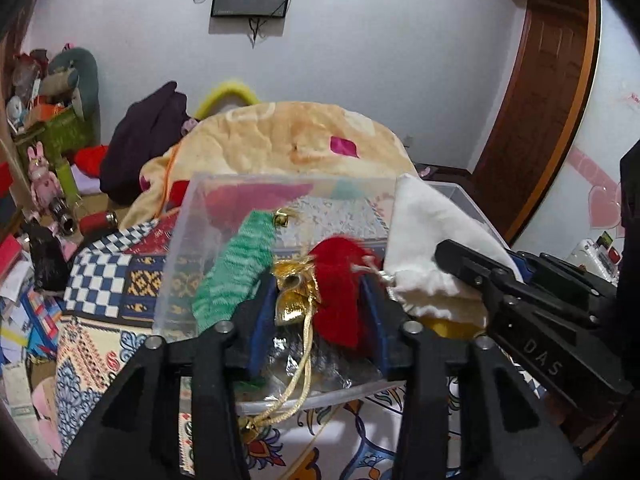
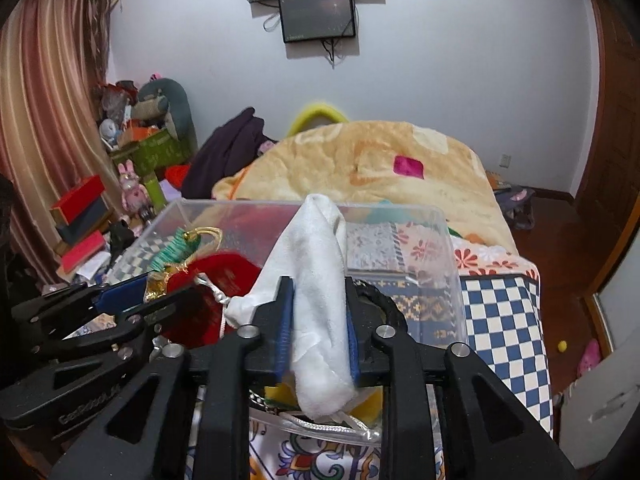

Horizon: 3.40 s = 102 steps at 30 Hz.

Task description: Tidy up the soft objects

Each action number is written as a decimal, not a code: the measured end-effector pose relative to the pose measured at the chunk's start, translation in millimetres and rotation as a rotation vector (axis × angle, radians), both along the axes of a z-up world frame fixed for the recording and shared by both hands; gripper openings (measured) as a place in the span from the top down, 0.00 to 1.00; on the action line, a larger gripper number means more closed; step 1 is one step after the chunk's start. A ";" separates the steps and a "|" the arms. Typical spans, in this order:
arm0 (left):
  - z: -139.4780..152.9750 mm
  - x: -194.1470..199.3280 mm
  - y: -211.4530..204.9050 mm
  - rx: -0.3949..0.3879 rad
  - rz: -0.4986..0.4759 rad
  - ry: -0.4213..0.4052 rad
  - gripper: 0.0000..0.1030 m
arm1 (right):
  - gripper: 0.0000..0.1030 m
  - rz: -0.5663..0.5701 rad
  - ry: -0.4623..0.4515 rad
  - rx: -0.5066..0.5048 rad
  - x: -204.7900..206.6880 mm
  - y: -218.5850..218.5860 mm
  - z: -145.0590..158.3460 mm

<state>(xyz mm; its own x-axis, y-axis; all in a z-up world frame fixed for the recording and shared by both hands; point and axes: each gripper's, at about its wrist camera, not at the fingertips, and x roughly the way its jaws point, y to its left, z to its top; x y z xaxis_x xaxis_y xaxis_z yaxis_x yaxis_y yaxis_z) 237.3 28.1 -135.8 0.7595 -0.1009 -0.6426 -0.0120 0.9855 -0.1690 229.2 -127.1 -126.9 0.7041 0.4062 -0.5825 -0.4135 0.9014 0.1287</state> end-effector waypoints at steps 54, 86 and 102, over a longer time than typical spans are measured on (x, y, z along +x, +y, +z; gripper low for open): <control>146.2 -190.3 -19.2 0.093 -0.026 -0.499 0.00 | 0.00 0.034 -0.413 0.170 -142.2 -59.6 109.1; 140.8 -183.0 -20.3 0.094 -0.004 -0.487 0.00 | 0.00 0.031 -0.415 0.164 -148.5 -67.1 107.8; 137.4 -181.4 -20.2 0.084 -0.031 -0.478 0.00 | 0.00 0.033 -0.405 0.161 -146.9 -67.0 105.3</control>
<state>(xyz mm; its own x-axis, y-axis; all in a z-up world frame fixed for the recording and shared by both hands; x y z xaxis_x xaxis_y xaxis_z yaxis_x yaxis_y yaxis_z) 55.9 7.9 1.6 0.9692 -0.0903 -0.2291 0.0766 0.9947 -0.0681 82.3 -194.2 -21.6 0.8481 0.4949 -0.1895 -0.4874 0.8688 0.0877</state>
